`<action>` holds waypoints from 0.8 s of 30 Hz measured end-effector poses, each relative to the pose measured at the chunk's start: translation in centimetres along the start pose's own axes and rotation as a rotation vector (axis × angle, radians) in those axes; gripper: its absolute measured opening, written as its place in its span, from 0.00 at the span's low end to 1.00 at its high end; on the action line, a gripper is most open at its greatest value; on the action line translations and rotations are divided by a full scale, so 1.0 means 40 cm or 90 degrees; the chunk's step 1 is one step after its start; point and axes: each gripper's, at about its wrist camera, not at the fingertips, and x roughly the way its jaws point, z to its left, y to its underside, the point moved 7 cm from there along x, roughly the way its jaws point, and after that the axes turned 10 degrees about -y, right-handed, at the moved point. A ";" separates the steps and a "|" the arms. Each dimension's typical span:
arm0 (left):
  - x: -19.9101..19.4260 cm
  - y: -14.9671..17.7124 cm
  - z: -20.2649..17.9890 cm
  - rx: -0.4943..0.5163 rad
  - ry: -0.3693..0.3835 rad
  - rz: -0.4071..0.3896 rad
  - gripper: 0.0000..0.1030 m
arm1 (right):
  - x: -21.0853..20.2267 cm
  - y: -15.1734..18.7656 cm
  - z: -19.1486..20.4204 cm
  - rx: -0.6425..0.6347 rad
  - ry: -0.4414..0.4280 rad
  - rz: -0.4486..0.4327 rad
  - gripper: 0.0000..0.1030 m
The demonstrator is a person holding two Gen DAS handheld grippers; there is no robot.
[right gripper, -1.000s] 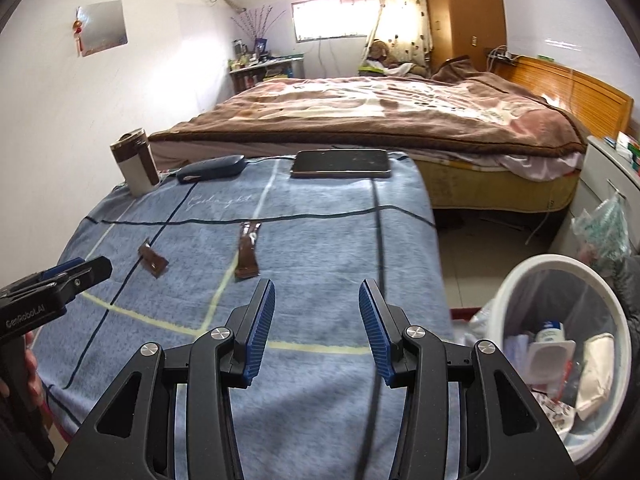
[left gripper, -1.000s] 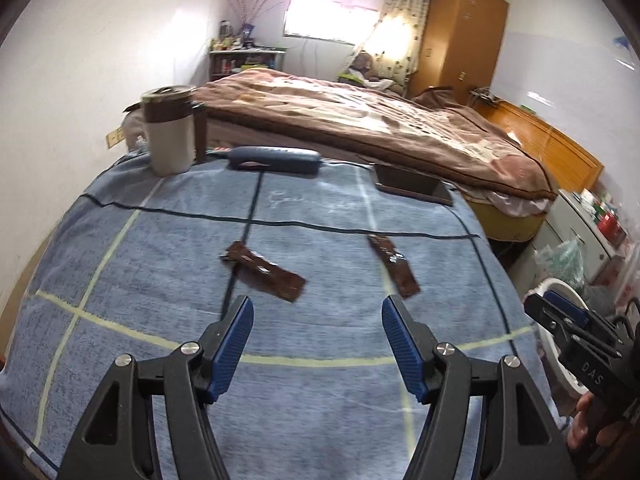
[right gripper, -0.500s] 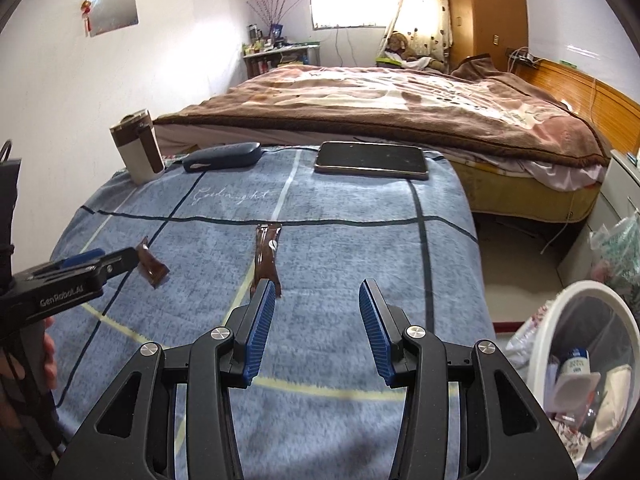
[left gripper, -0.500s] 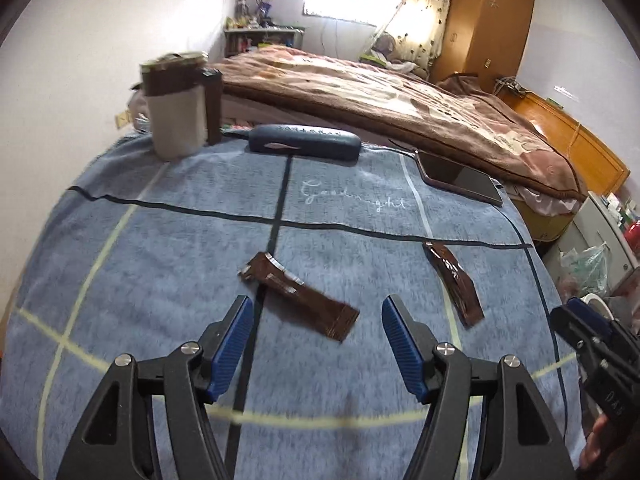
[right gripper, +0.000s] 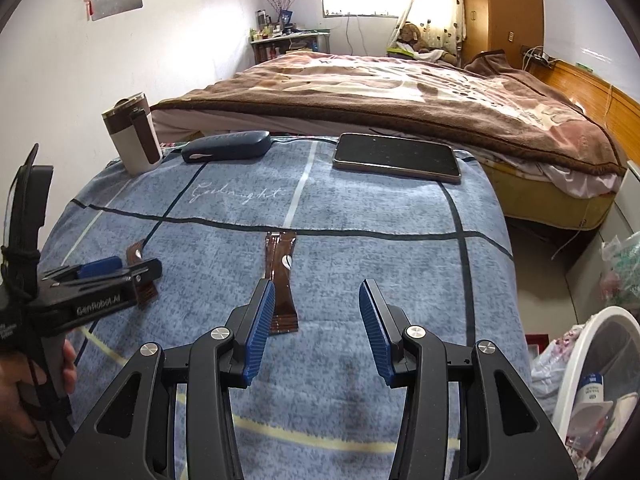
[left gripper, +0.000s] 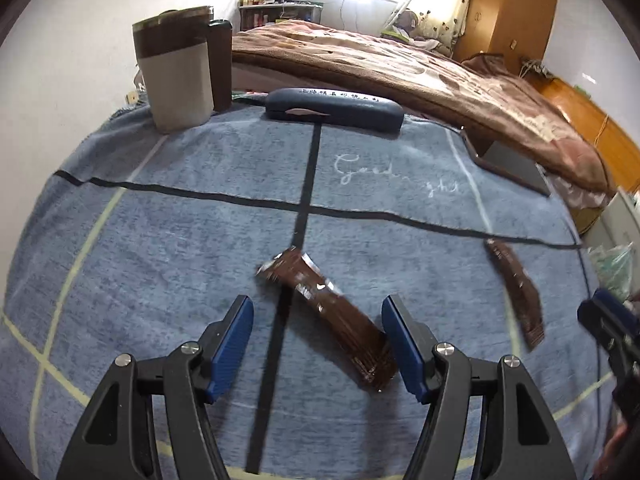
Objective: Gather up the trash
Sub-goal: 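Grasp a brown wrapper with the right tool while the left tool grasps the other wrapper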
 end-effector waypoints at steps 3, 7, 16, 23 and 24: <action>-0.004 0.006 0.015 0.003 0.002 0.004 0.67 | 0.014 -0.005 0.004 0.000 -0.004 0.006 0.45; -0.007 0.009 0.043 -0.008 -0.005 0.004 0.67 | 0.039 -0.004 0.023 -0.014 -0.014 0.025 0.45; 0.016 -0.018 0.045 -0.014 0.003 -0.003 0.66 | 0.095 -0.002 0.035 -0.024 -0.022 0.063 0.45; 0.021 -0.019 0.036 0.008 -0.021 -0.015 0.57 | 0.130 -0.003 0.026 -0.017 -0.017 0.084 0.45; 0.020 -0.020 0.036 0.008 -0.020 -0.016 0.53 | 0.130 -0.003 0.026 -0.016 -0.016 0.084 0.45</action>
